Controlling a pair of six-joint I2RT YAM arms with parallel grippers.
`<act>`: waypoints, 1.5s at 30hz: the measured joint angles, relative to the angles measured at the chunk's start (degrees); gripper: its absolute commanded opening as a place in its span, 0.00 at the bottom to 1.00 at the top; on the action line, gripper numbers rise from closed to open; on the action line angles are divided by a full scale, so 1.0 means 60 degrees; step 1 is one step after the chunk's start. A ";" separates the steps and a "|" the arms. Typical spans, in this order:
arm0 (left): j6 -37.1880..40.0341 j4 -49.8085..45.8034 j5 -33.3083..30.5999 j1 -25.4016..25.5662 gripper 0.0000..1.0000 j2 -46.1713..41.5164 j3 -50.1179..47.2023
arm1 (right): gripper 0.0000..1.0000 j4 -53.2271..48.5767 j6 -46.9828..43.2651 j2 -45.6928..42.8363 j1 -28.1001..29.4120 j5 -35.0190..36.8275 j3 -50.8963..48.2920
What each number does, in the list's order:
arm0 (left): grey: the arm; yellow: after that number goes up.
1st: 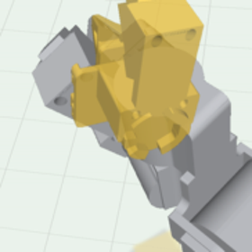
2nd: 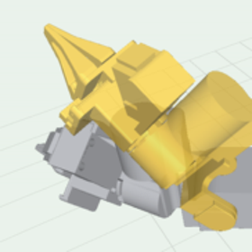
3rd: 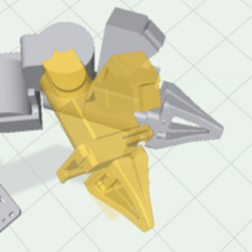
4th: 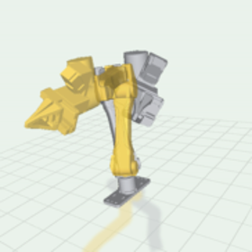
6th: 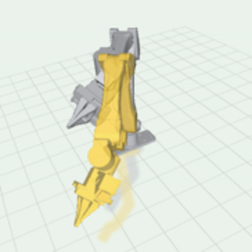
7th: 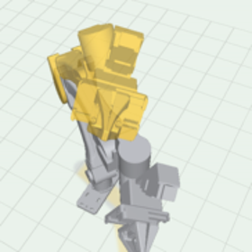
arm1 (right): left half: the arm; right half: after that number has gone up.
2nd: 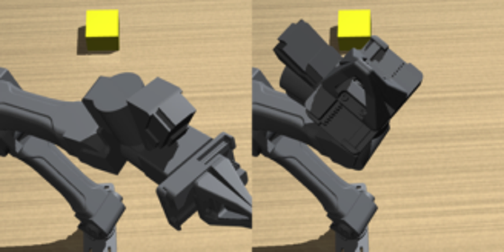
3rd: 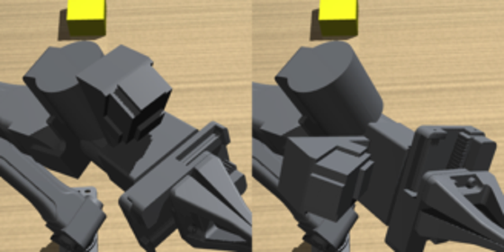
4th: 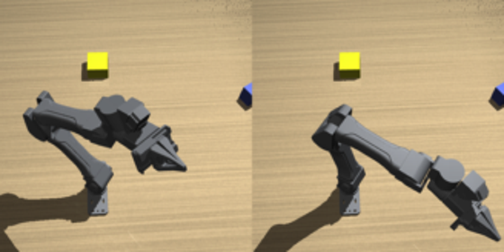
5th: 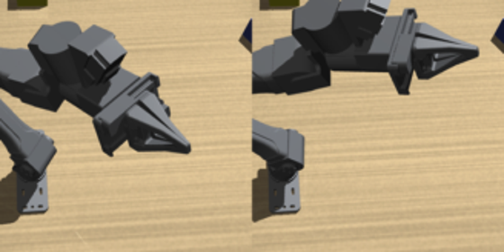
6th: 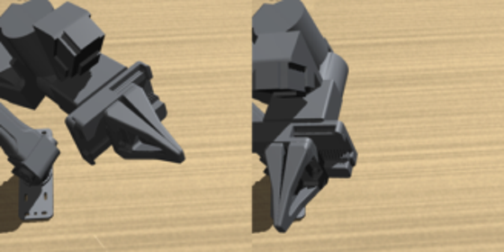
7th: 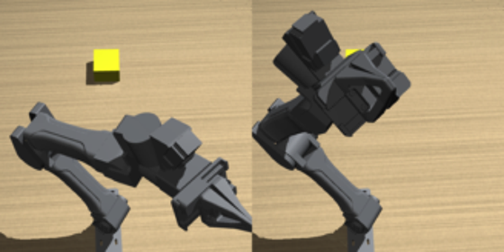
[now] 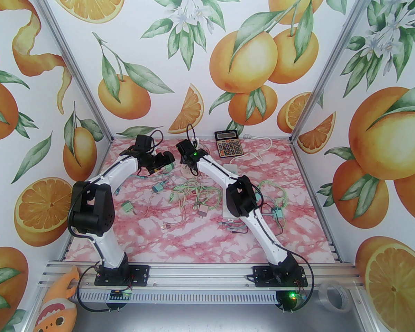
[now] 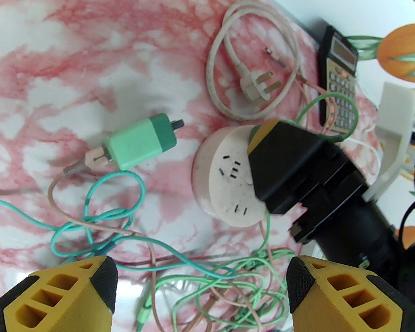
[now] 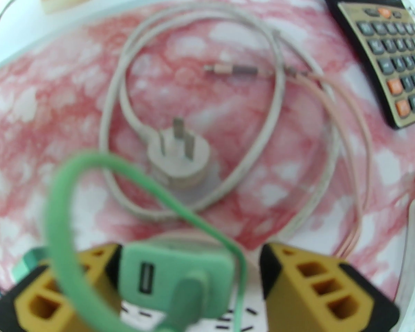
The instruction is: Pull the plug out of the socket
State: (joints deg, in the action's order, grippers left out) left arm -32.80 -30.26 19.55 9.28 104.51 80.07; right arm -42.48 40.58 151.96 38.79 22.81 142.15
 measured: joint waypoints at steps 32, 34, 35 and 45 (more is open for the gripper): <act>-0.0652 0.2656 0.2685 0.0699 0.43 0.3093 -0.0011 | 0.37 0.1056 -0.0994 -0.1563 0.0033 -0.0452 -0.2656; -0.0681 0.2794 0.2801 0.0729 0.43 0.3173 -0.0015 | 0.37 0.1082 -0.0998 -0.1596 0.0015 -0.0528 -0.2725; -0.0688 0.2834 0.2816 0.0743 0.43 0.3184 -0.0015 | 0.36 0.1111 -0.0998 -0.1614 -0.0004 -0.0572 -0.2754; -0.0470 0.2503 0.2572 0.0827 0.34 0.3231 0.0171 | 0.34 0.1118 -0.1253 -0.1632 -0.0029 -0.0769 -0.2765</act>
State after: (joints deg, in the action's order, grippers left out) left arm -35.62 -15.25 34.98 14.24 123.90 81.10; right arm -35.77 33.06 142.17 38.61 18.20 125.56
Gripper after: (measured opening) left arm 0.351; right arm 0.419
